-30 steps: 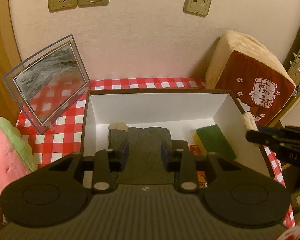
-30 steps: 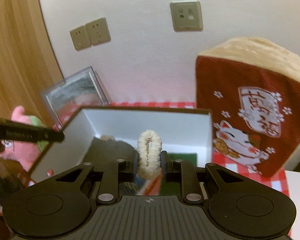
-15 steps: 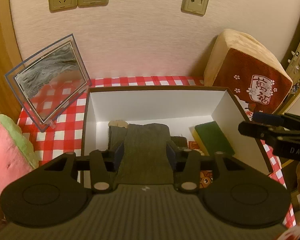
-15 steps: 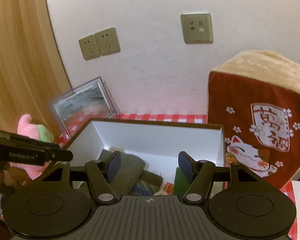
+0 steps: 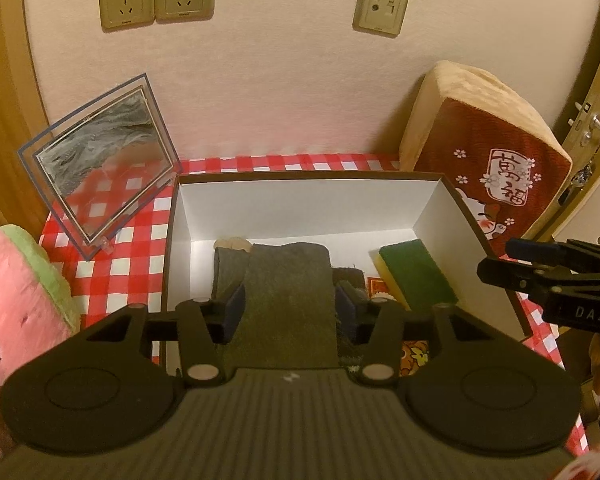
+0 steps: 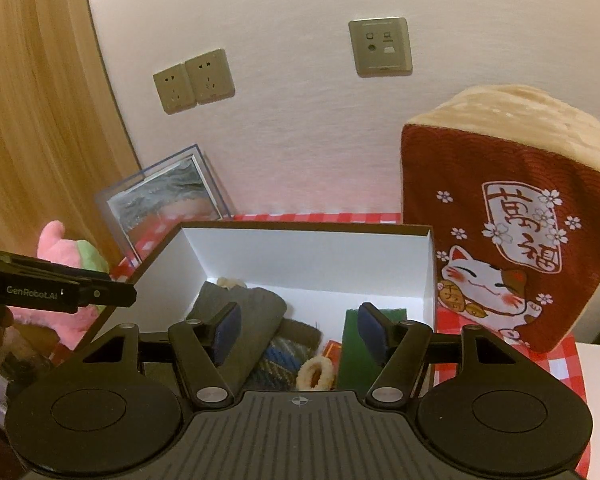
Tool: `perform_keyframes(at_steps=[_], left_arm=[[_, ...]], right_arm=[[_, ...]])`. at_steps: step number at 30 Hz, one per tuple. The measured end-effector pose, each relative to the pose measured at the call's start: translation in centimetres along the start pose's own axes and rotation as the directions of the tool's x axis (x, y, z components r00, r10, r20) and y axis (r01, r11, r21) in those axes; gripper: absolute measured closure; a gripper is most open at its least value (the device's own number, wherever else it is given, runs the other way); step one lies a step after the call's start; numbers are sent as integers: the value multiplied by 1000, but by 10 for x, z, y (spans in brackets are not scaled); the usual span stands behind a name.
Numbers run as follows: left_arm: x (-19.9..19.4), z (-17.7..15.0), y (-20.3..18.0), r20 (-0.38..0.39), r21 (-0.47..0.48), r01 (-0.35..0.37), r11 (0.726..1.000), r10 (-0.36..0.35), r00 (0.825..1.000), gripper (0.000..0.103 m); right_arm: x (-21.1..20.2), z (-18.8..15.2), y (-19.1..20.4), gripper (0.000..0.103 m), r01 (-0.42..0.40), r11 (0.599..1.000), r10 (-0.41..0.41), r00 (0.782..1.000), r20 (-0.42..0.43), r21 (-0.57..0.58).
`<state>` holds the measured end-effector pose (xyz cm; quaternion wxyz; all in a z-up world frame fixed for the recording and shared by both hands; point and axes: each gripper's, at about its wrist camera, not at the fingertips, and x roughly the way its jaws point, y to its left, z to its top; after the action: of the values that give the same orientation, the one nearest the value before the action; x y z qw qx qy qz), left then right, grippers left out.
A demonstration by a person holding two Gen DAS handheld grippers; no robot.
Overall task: Organize soft objects
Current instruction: 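Open left tool to drop grey cloth in box while right tool releases ring, then withdraw both open tools from the box toward the green towel and swab bag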
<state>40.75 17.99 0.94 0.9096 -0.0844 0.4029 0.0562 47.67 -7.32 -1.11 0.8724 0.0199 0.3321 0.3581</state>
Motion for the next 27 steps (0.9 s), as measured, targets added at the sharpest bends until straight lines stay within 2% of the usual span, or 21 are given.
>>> perform_keyframes(at_steps=[6, 11, 19, 23, 27], left_arm=[[-21, -9, -5, 29, 23, -5, 1000, 4, 1000, 56], [-40, -20, -6, 48, 13, -3, 1000, 2, 999, 52], [-71, -38, -6, 72, 13, -12, 1000, 11, 997, 52], [-85, -51, -5, 78, 5, -14, 1000, 13, 997, 44], [-95, -65, -5, 71, -1, -19, 1000, 19, 997, 44]], right_arm=[[-16, -6, 0, 38, -17, 1000, 17, 1000, -4, 14], [-35, -18, 0, 37, -12, 999, 12, 1000, -2, 32], [-70, -38, -3, 36, 6, 996, -6, 1000, 6, 86], [-87, -46, -3, 35, 11, 995, -14, 1000, 20, 104], [-100, -55, -1, 34, 11, 992, -15, 999, 29, 127]])
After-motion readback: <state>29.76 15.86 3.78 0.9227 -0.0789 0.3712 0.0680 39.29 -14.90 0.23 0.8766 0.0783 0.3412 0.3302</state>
